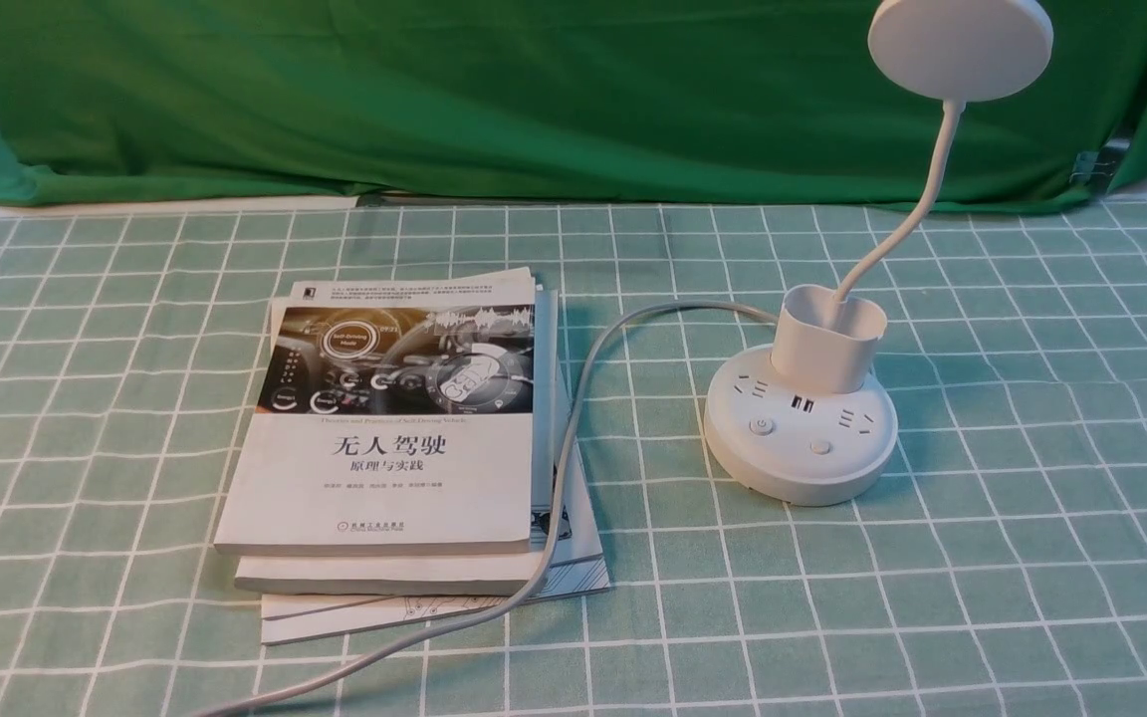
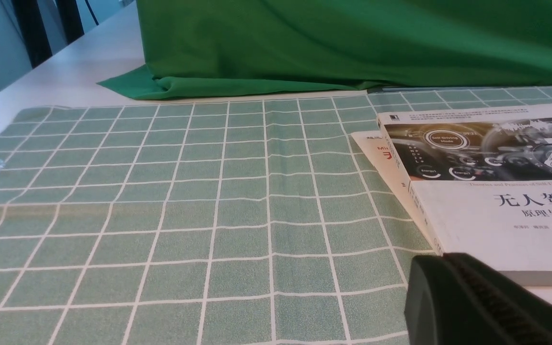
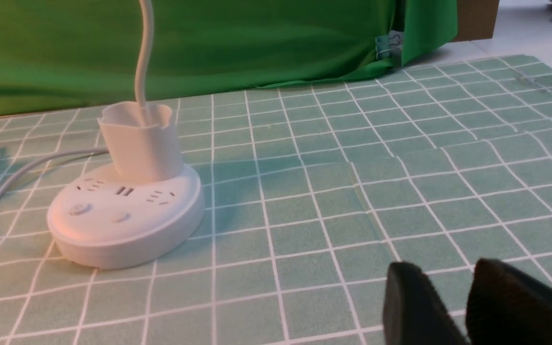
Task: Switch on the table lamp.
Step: 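Press the button on the base of the white desk lamp with the right gripper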
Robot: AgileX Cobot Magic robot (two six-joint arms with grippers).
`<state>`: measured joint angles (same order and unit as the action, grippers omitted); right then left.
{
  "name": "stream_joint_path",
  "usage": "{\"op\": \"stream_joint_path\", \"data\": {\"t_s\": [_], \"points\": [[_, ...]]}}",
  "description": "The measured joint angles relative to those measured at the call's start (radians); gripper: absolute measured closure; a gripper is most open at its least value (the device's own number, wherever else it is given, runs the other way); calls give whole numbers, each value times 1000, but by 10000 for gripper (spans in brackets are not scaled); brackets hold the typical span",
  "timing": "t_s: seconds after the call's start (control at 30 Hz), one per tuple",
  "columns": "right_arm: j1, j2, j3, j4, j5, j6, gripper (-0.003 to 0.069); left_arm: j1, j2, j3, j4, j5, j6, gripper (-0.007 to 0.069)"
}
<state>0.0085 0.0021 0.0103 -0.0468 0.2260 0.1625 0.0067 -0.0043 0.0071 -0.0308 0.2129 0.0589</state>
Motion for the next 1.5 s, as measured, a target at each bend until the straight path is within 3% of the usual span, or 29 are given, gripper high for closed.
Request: {"op": "stream_joint_path", "data": {"t_s": [0.4,0.47,0.67,0.77,0.9,1.03,1.2,1.37,1.47,1.5], "points": [[0,0,0,18,0,37,421,0,0,0,3,0,0,603],[0,0,0,59,0,131,421,0,0,0,3,0,0,603],[0,0,0,186,0,702,421,0,0,0,3,0,0,603],[0,0,0,187,0,797,421,0,0,0,3,0,0,603],[0,0,0,173,-2,813,421,0,0,0,3,0,0,603],[0,0,0,155,-50,690,421,0,0,0,3,0,0,603],[15,2,-43,152,-71,396,475,0,0,0,3,0,0,603],[69,124,-260,149,-13,103,621,0,0,0,3,0,0,603],[96,249,-395,149,65,-42,630,0,0,0,3,0,0,603],[116,368,-512,149,158,-131,630,0,0,0,3,0,0,603]]}}
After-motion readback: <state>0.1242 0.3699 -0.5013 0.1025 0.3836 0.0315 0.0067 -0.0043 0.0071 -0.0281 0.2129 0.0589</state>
